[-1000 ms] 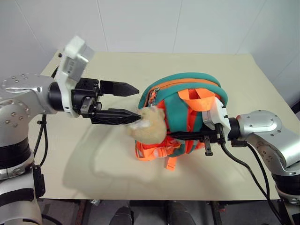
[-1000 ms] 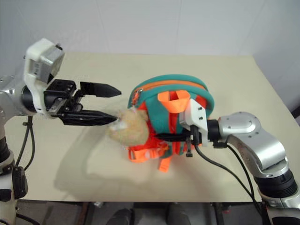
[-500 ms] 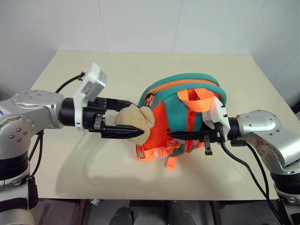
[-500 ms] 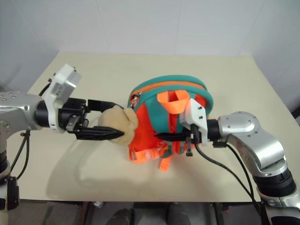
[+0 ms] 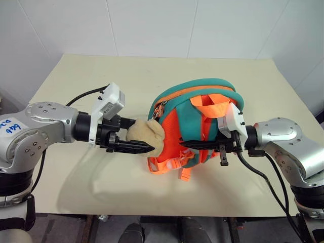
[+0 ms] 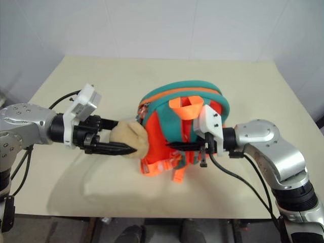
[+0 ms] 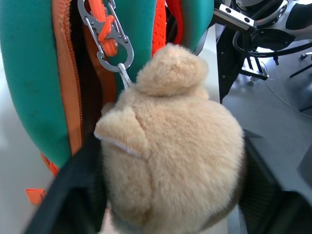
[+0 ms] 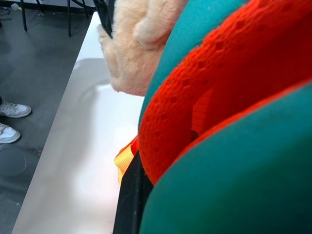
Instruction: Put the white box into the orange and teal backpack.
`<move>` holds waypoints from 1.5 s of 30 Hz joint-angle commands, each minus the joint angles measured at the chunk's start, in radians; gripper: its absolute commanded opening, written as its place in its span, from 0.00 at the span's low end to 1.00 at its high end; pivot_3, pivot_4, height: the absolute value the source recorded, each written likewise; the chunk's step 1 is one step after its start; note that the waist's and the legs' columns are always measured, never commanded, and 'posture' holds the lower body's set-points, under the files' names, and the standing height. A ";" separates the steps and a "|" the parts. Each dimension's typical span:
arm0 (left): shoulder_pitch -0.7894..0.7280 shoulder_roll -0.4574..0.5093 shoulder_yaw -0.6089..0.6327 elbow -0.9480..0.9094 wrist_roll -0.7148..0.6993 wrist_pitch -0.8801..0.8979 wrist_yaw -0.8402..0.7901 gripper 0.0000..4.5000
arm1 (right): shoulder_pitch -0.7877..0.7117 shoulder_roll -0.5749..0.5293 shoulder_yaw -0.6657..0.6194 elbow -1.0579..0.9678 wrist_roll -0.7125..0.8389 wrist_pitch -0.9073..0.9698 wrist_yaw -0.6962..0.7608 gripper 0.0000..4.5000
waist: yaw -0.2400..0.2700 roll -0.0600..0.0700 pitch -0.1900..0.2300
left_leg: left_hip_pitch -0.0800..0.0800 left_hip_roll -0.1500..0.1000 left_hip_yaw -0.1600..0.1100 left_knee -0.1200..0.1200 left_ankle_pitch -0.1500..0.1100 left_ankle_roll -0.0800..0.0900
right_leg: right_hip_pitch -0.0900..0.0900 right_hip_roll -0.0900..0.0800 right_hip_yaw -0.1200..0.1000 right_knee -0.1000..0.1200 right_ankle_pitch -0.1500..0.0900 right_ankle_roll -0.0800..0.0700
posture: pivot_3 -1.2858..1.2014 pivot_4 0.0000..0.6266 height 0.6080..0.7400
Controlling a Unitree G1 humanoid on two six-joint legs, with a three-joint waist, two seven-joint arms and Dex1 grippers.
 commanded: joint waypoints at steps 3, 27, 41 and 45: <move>-0.031 0.009 0.031 -0.001 -0.019 -0.017 -0.020 0.38 | -0.019 0.005 -0.020 -0.022 0.002 -0.022 -0.007 0.11 | 0.000 0.000 0.000 | 0.000 0.000 0.000 0.000 0.000 0.000 | 0.000 0.000 0.000 0.000 0.000 0.000 | 0.52 0.24 1.00; -0.061 0.274 -0.119 0.302 0.322 -0.350 -0.446 0.28 | 0.017 -0.002 -0.029 -0.037 0.001 -0.019 -0.019 0.11 | -0.003 0.002 0.001 | 0.000 0.000 0.001 -0.002 0.000 0.001 | 0.000 0.001 0.000 -0.001 0.000 0.000 | 0.52 0.24 1.00; -0.135 0.159 -0.349 0.530 0.596 -0.575 -0.647 0.28 | 0.043 0.001 -0.032 -0.064 0.007 -0.018 -0.043 0.11 | -0.001 0.002 0.001 | -0.001 0.001 0.001 0.000 -0.001 0.001 | 0.000 0.001 0.000 0.001 0.000 0.000 | 0.52 0.24 1.00; -0.164 0.104 -0.409 0.566 0.642 -0.611 -0.676 0.28 | 0.048 0.006 -0.029 -0.070 0.008 -0.017 -0.052 0.11 | -0.002 0.002 0.001 | -0.001 0.001 0.001 -0.001 -0.001 0.002 | 0.000 0.001 0.000 0.002 0.000 0.000 | 0.52 0.24 1.00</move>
